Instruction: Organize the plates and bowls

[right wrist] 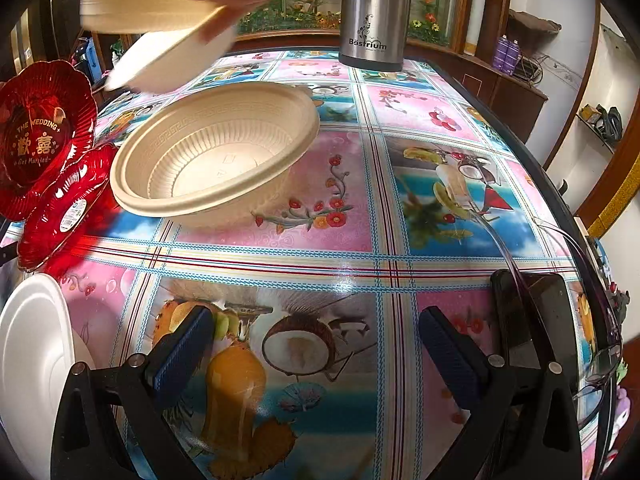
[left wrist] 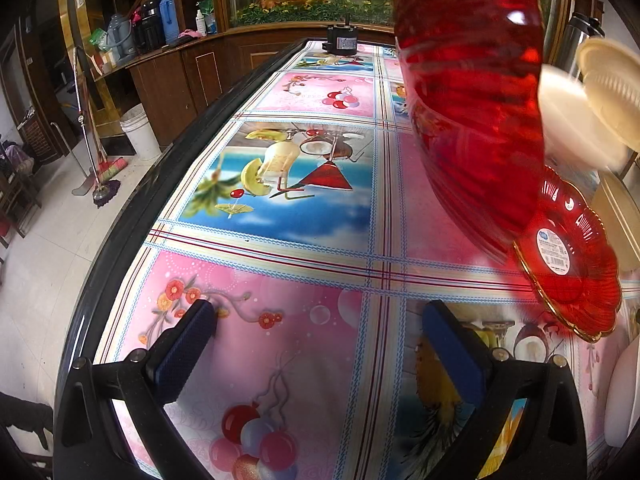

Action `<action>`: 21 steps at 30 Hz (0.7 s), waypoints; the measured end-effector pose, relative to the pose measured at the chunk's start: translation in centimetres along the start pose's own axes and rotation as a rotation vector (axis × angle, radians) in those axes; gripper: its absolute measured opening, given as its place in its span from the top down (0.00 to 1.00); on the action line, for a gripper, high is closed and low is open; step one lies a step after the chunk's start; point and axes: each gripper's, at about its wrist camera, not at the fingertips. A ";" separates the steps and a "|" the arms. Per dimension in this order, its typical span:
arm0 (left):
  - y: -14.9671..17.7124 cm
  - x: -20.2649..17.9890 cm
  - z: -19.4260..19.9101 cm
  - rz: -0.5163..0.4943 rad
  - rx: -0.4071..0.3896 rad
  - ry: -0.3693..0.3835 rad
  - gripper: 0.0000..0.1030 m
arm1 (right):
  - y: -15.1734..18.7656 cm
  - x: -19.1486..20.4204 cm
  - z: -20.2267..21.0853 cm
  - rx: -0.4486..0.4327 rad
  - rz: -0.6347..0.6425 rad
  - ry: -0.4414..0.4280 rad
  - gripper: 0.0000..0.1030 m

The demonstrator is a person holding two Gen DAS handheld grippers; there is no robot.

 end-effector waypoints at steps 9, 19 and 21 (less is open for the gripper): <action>0.0 0.0 0.0 0.000 0.000 0.000 0.00 | 0.0 -0.1 0.0 0.000 0.000 0.000 0.00; -0.2 0.1 -0.1 -0.001 -0.001 0.000 0.00 | 0.0 -0.1 0.0 0.000 0.000 -0.001 0.00; -0.2 0.1 0.0 0.000 0.000 0.000 0.00 | 0.0 -0.1 0.0 0.000 0.000 -0.001 0.00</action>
Point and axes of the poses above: each gripper's, at about its wrist camera, not at the fingertips, and z roughly against the way its jaws point, x to its left, y to its underside, and after that the axes turned 14 degrees about y, right-handed
